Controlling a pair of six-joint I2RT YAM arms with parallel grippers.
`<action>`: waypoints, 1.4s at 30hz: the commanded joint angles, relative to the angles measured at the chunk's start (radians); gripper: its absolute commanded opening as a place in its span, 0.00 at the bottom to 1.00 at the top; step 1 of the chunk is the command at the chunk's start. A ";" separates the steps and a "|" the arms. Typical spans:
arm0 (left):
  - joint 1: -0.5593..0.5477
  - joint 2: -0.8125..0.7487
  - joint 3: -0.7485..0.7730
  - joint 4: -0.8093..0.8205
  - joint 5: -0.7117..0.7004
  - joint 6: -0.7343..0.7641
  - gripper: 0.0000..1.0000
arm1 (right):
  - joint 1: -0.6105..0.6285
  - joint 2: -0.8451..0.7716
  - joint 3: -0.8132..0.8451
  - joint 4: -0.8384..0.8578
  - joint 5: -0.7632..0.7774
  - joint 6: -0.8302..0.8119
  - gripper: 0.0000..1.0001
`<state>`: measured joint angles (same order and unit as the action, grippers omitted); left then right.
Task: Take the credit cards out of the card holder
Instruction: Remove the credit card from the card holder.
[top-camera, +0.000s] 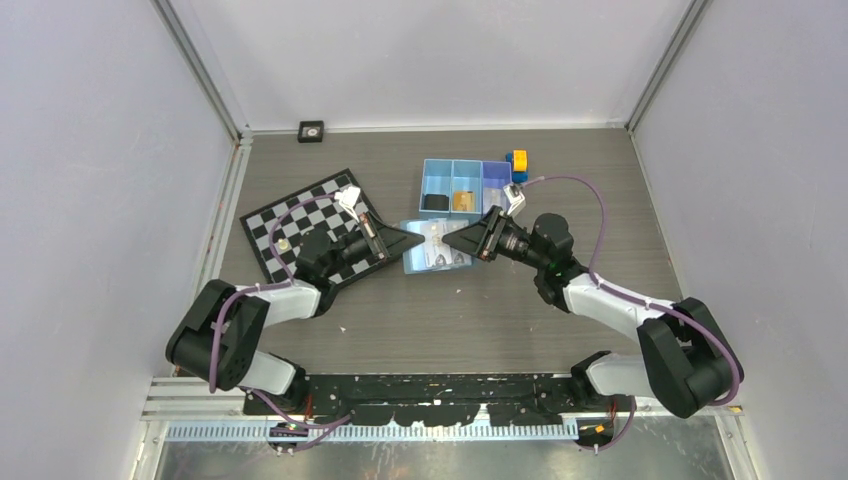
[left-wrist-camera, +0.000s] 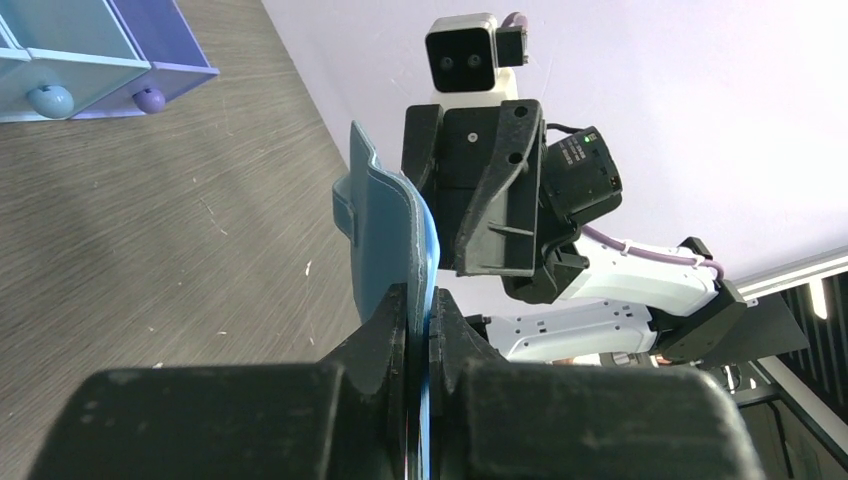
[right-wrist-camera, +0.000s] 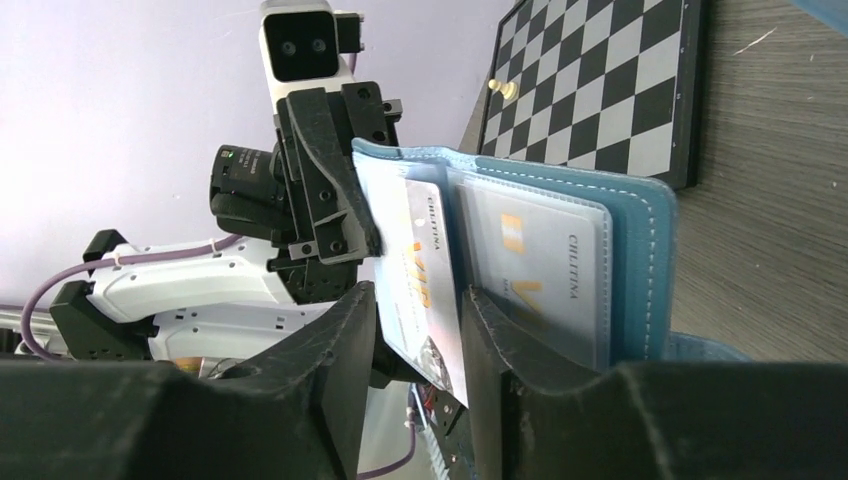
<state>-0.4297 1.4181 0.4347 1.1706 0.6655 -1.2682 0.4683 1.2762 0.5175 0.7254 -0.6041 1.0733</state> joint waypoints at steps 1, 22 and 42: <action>0.003 0.016 0.003 0.165 0.013 -0.043 0.00 | 0.003 0.010 0.003 0.068 -0.023 0.010 0.45; 0.003 0.046 0.010 0.254 0.033 -0.088 0.00 | 0.018 0.066 0.003 0.173 -0.060 0.062 0.14; 0.035 -0.096 0.002 -0.179 -0.065 0.089 0.00 | -0.064 -0.167 -0.043 -0.224 0.232 -0.110 0.01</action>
<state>-0.3981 1.4052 0.4332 1.1328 0.6392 -1.2728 0.4370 1.1732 0.4927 0.6102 -0.5106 1.0176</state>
